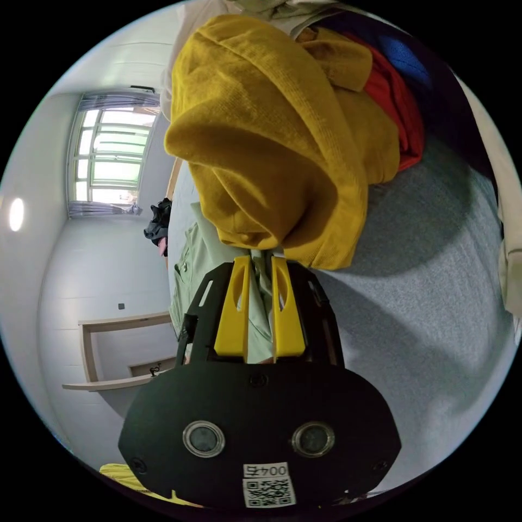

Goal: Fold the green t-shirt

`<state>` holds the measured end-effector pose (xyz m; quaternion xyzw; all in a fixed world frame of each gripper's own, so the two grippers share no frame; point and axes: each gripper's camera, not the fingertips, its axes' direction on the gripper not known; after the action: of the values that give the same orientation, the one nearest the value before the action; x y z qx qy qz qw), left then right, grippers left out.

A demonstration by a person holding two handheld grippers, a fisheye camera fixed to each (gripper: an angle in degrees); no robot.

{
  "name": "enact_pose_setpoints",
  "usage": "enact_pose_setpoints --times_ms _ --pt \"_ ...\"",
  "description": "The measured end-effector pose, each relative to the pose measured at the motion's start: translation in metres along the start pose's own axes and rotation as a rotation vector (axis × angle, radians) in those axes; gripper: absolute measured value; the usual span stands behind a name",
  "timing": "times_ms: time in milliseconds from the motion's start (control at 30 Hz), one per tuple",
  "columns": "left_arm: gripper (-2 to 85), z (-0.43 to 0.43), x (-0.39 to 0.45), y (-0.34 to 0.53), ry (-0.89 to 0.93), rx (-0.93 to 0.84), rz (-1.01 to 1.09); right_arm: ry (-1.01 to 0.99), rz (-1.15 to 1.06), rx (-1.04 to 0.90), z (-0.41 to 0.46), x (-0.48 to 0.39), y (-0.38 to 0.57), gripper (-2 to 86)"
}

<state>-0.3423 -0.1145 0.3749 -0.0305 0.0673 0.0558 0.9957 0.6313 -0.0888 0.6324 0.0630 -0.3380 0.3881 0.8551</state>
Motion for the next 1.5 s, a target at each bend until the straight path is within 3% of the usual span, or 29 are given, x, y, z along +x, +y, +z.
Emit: enact_pose_setpoints --times_ms 167,300,400,533,733,833,1000,1133,1300,1500 --pt "0.2 -0.001 -0.001 -0.001 -0.028 -0.008 0.01 -0.058 0.017 0.037 0.009 -0.003 0.013 1.2" --pt "0.2 -0.002 -0.006 -0.001 -0.03 -0.009 0.005 -0.115 -0.047 0.205 -0.003 -0.025 0.042 -0.1" --pt "0.2 -0.003 -0.012 0.0 -0.019 -0.007 -0.005 0.057 -0.147 0.296 -0.008 -0.048 0.065 -0.3" --pt "0.2 -0.004 -0.019 0.001 -0.025 -0.008 0.003 0.345 -0.157 0.211 0.027 -0.054 0.068 -0.3" --pt "0.2 -0.007 -0.031 0.003 -0.028 -0.008 -0.01 0.53 -0.205 0.217 0.057 -0.097 0.092 1.4" --pt "0.2 -0.008 -0.038 0.005 -0.026 -0.006 -0.015 0.48 -0.352 0.229 0.064 -0.14 0.129 4.8" --pt "0.4 -0.013 -0.063 0.006 0.086 -0.009 -0.074 0.422 -0.577 -0.12 0.129 -0.198 0.208 7.8" --pt "1.0 -0.051 -0.12 0.004 0.084 0.151 -0.217 0.498 -0.613 -0.354 0.192 -0.212 0.271 9.6" --pt "2.4 -0.084 -0.212 -0.024 -0.057 0.265 -0.236 0.658 -0.635 -0.372 0.23 -0.231 0.294 8.4" --pt "4.6 -0.071 -0.304 -0.086 -0.169 0.152 -0.184 0.719 -0.573 -0.477 0.266 -0.256 0.28 7.6"
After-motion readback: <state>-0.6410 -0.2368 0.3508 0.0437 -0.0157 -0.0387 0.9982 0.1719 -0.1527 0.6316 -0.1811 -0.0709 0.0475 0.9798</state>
